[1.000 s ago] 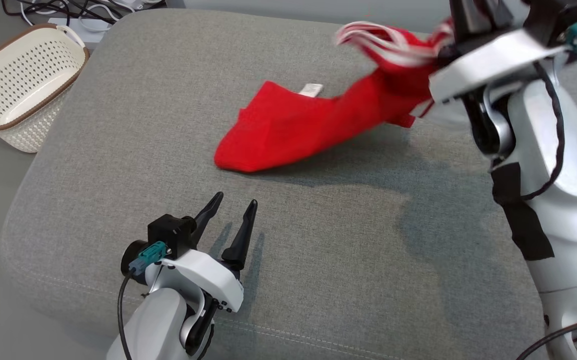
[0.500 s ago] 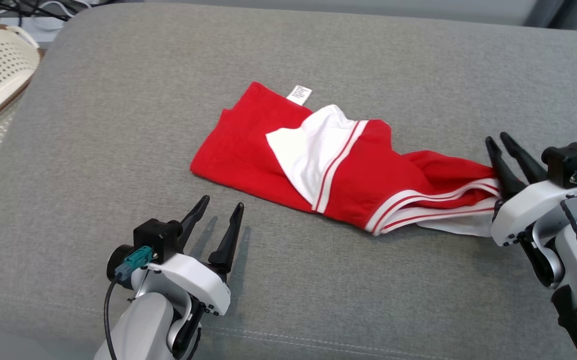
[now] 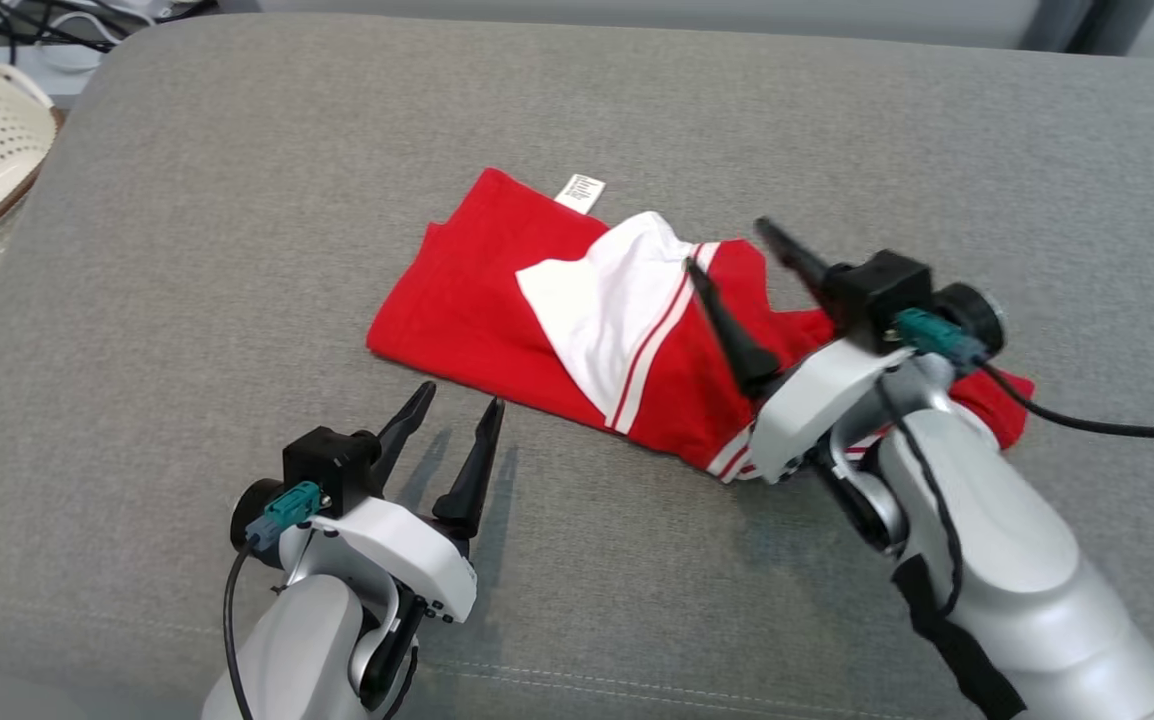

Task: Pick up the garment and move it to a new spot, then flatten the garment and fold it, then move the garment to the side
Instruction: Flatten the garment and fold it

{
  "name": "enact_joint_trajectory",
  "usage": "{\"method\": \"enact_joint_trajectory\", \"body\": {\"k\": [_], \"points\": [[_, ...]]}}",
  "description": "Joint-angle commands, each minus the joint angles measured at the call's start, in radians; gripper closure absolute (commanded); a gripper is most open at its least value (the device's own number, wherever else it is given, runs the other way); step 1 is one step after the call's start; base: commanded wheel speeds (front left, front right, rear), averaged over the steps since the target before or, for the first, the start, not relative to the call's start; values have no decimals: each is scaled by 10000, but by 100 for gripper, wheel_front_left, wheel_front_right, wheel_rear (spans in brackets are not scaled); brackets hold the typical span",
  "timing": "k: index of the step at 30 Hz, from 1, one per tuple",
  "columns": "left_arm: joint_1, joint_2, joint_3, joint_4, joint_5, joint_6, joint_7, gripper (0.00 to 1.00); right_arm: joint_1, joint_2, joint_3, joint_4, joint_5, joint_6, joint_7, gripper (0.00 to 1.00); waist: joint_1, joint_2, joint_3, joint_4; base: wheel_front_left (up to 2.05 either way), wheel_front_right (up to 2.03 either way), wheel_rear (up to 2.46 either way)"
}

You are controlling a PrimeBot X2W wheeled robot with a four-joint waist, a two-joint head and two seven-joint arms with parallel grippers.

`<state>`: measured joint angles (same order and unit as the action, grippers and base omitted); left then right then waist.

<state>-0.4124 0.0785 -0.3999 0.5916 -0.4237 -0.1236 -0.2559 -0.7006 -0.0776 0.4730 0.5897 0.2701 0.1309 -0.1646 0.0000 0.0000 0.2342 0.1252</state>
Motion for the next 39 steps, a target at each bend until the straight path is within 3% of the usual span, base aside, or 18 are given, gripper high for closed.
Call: {"method": "enact_joint_trajectory", "body": {"k": [1, 5, 14, 25, 26, 27, 28, 29, 34, 39], "points": [[-242, 150, 275, -150, -76, -71, -59, 0, -144, 81, 343, -200, 284, -2, 145, 0, 0, 0, 1, 250, 0, 0, 0], [-246, 47, 154, -54, -134, -71, -59, 0, -460, 218, 1183, 402, 700, -2, 487, 0, 0, 0, 41, 905, 0, 0, 0], [-175, -143, -191, 167, -443, -71, -59, 0, -1375, 263, 1511, 2926, 1142, -2, 1047, 0, 0, 0, 315, 2708, 0, 0, 0], [-198, -227, -439, 268, -685, -71, -59, 0, -1896, 267, 1363, 5082, 624, -2, 1391, 0, 0, 0, 458, 3281, 0, 0, 0], [-216, -230, -441, 269, -701, -71, -59, 0, -1943, 268, 1285, 5285, 561, -2, 1417, 13, 0, 0, 471, 3296, 0, 0, 0], [-234, -233, -435, 265, -709, -71, -59, 0, -1997, 269, 1244, 5443, 467, -2, 1391, 56, 0, 0, 481, 3305, 0, 0, 0], [-247, -235, -423, 255, -707, -71, -59, 0, -2039, 269, 1152, 5522, 448, -2, 1257, 87, 0, 0, 488, 3304, 0, 0, 0], [-257, -235, -402, 238, -695, -71, -59, 0, -2075, 270, 1043, 5505, 495, -2, 1050, 100, 0, 0, 491, 3293, 0, 0, 0], [-200, -162, -210, 127, -562, -71, -59, 0, -2286, 271, 674, 5008, 781, -2, -193, 100, 0, 0, 334, 2948, 0, 0, 0], [-97, -112, -137, 113, -437, -71, -59, 0, -2386, 271, 837, 4538, 998, -2, -452, 100, 0, 0, 37, 2329, 0, 0, 0]]}}
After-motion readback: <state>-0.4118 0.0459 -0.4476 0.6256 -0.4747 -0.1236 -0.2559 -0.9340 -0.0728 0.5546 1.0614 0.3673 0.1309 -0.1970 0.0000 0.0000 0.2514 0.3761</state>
